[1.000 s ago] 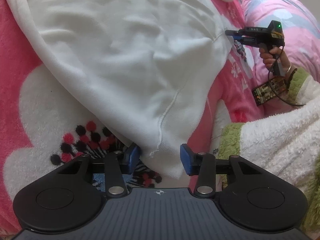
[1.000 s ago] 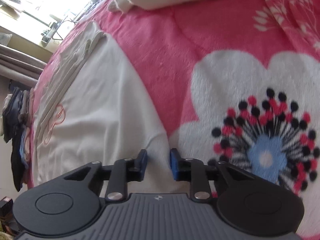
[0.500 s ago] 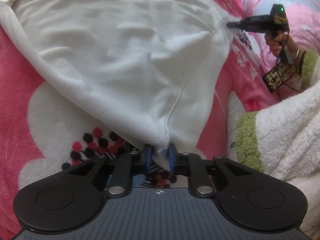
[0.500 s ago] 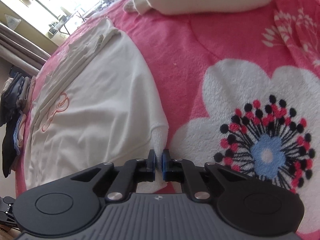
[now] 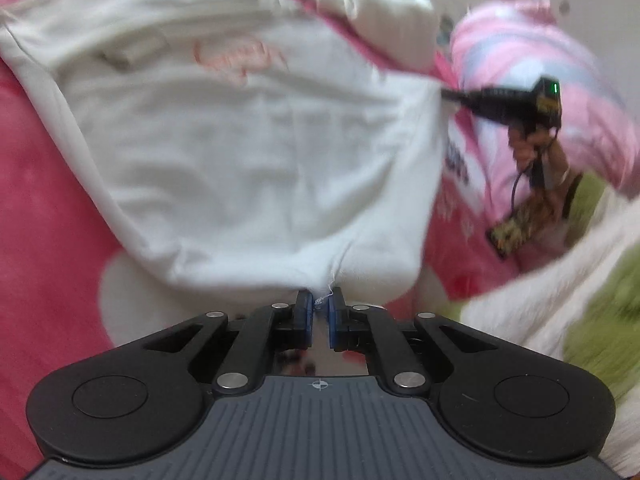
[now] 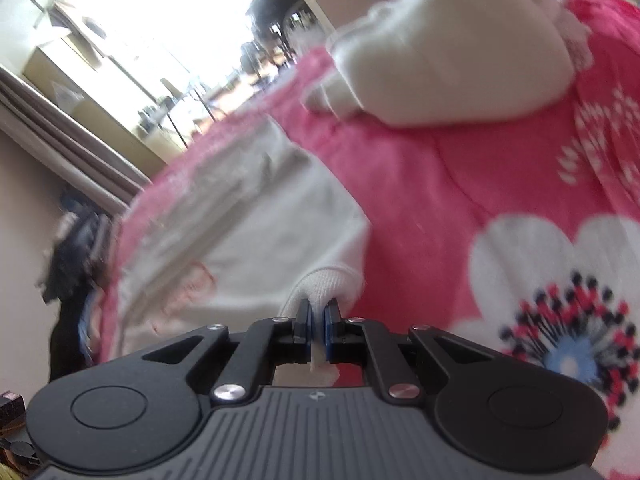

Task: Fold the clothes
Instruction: 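Grasp the hem with the left gripper while the right gripper grasps the hem beside it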

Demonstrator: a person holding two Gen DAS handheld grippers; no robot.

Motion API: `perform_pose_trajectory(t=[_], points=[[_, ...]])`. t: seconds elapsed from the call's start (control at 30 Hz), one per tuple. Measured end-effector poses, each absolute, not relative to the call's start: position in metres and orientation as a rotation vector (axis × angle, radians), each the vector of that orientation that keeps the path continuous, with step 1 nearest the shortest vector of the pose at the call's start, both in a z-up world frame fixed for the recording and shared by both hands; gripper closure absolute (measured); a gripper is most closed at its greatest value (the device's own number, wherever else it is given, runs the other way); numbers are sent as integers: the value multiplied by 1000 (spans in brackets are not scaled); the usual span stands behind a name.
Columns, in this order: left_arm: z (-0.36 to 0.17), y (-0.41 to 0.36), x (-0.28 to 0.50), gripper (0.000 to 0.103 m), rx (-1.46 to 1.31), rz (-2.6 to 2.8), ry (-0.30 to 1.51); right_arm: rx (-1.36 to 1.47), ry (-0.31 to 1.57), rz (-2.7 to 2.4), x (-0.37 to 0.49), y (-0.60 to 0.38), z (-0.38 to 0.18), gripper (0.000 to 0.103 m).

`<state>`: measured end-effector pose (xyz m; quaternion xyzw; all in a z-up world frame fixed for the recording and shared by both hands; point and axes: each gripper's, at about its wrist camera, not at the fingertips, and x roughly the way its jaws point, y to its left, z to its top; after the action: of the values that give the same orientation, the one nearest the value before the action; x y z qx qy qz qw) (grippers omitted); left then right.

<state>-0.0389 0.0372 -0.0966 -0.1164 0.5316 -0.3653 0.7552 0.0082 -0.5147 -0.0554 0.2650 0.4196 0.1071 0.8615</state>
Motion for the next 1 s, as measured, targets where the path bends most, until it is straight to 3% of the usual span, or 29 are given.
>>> perform_pose_trajectory(t=[0.63, 1.0], points=[[-36, 140, 85, 98, -568, -417, 772, 589, 645, 295, 172, -451, 13, 97], [-59, 188, 172, 98, -687, -233, 694, 584, 614, 337, 298, -389, 16, 97]])
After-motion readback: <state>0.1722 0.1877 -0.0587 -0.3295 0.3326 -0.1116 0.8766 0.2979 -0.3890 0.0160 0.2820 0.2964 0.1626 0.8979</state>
